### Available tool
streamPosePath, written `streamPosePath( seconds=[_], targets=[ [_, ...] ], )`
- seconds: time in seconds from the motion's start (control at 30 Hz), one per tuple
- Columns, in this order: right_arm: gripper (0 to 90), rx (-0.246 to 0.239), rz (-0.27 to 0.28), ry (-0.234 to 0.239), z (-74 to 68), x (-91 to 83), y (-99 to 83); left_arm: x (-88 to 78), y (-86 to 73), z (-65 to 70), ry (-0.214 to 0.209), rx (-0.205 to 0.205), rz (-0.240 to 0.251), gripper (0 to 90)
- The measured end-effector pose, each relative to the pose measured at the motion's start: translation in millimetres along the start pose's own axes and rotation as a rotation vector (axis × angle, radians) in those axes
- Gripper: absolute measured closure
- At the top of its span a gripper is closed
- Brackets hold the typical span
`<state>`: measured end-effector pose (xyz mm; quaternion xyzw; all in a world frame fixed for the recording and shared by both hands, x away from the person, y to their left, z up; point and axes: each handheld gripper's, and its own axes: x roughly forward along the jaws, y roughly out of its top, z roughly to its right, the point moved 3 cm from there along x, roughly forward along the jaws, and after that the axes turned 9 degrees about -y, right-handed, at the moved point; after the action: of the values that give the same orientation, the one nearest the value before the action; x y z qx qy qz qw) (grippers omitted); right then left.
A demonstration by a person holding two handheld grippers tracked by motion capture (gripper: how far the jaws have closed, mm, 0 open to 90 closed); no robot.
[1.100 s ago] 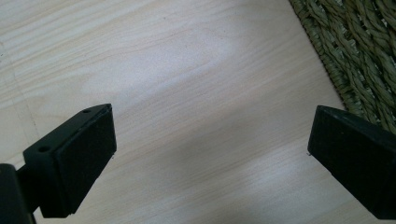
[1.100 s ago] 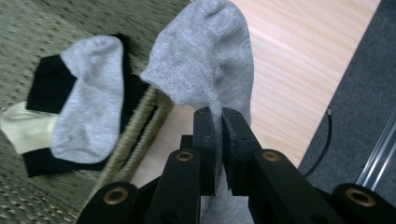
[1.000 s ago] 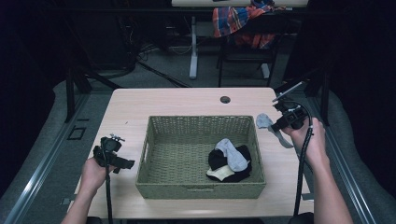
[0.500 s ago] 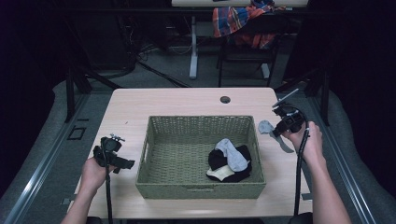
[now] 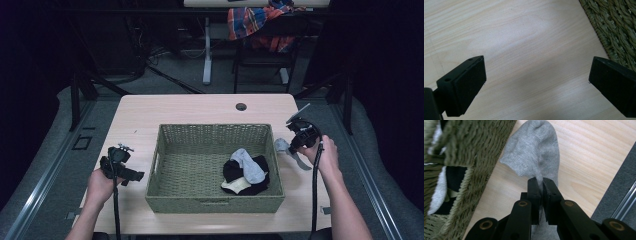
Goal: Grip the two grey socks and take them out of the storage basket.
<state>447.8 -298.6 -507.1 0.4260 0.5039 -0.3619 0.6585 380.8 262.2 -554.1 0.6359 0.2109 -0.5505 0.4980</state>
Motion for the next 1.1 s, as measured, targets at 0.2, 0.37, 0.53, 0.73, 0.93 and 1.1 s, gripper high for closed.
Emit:
streamPosePath(
  seconds=[0.2,0.37,0.53,0.73,0.93,1.1],
  targets=[
    [85.2,0.005,-0.029,0.006,4.6,10.4,-2.2,0.2,0.0,0.0,-0.001,0.000,-0.001,1.2],
    [85.1,0.018,-0.049,0.010,5.5,21.2,-3.5,0.5,0.0,0.1,-0.002,0.002,-0.003,1.2],
    [85.0,0.012,-0.063,0.009,7.0,26.5,-4.1,0.7,0.0,0.0,0.000,0.002,-0.001,1.2],
    [84.9,0.012,-0.081,0.007,7.4,31.6,-5.2,0.6,0.0,0.1,-0.002,0.002,-0.003,1.2],
    [84.6,0.021,-0.083,0.010,7.4,35.9,-5.8,0.9,0.0,0.1,-0.001,0.002,-0.001,1.2],
    [84.1,-0.004,-0.121,0.021,8.1,40.0,-6.3,0.6,0.0,0.3,-0.001,0.001,-0.005,1.2]
  ],
)
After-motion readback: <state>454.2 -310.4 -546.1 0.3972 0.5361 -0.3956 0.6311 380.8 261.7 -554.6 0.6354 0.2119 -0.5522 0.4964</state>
